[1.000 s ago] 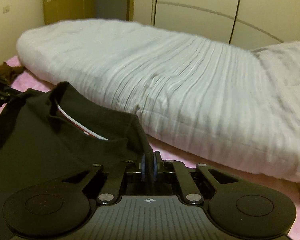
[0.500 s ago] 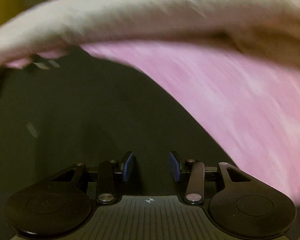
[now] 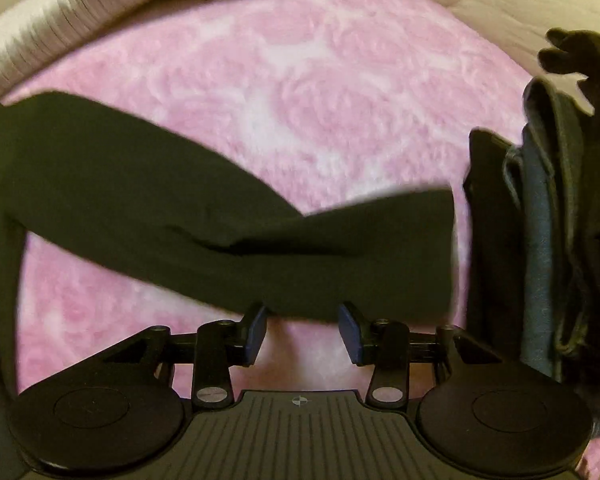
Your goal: Fold clothes
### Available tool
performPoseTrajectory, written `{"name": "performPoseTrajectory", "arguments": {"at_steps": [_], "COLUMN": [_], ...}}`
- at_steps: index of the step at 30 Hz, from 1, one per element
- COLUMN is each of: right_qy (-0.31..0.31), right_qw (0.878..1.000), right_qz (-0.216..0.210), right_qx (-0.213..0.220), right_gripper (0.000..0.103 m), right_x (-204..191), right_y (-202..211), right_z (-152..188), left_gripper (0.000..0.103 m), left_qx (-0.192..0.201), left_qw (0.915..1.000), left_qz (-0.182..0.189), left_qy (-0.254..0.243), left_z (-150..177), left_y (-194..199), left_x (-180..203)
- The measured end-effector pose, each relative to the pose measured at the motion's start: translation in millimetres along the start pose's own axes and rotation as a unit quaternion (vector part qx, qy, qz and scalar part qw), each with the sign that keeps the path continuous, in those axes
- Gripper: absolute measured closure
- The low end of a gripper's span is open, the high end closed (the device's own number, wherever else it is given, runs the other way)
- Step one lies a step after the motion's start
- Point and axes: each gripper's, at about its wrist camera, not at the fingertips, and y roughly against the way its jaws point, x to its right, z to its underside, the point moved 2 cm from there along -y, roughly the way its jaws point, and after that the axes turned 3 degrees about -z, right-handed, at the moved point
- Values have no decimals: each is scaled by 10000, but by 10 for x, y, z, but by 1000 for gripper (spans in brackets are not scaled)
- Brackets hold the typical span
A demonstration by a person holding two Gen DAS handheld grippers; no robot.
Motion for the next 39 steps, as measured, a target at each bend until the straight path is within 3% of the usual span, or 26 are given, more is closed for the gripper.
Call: {"name": "performPoseTrajectory", "arguments": {"at_steps": [4,8,10,13,15,17,18,20,22,23,29,33,37,39], "right_qy": [-133,401,714,883,1154,1804,2232,2914,3000,3008,3258,2738,1836,1557], "right_qw": [9993,9984,9964,9949,9903,9739,9634,9445,9396,9397,9402,9601,9827,9877], "right_qz": [-103,57,70,-290,-777,-1287,-1336,-1364,-1472,-1474,-709,-135,-13,-70], "right_qx": [331,384,442,399,44,-497,-654,-659,-742,-697,693,558,249,-88], "right_gripper": [51,49,49,49,49,49,49,62,103,103,103,81,65,65], "right_x": [123,148,164,209,173,45,-29,-122,-104,-84,44,154,343,433], "right_y": [132,1,-83,-256,-467,-701,-761,-790,-781,-754,-390,-480,-354,-333], "right_z": [-95,-280,-416,-705,-858,-905,-873,-825,-859,-906,-1374,-1454,-1310,-1229], "left_gripper": [62,61,61,61,61,61,61,61,61,61,61,61,61,61], "left_qx": [-112,-177,-204,-291,-358,-421,-442,-466,-468,-437,-320,-274,-224,-175], "left_qw": [9987,9946,9931,9933,9936,9936,9937,9936,9937,9941,9960,9952,9934,9914], "left_qz": [233,251,175,93,39,7,6,26,66,90,201,302,433,498], "left_qy": [-442,-994,-1141,-1112,-1073,-1045,-1034,-1025,-1016,-984,-808,-885,-1036,-1199], "left_z": [-132,-147,-144,-135,-111,-75,-60,-16,17,11,-145,-226,-273,-303], "left_y": [-198,-359,-443,-597,-678,-730,-738,-752,-754,-754,-886,-959,-985,-1011], "left_x": [486,778,807,792,776,773,776,790,813,825,916,1024,1111,1193]}}
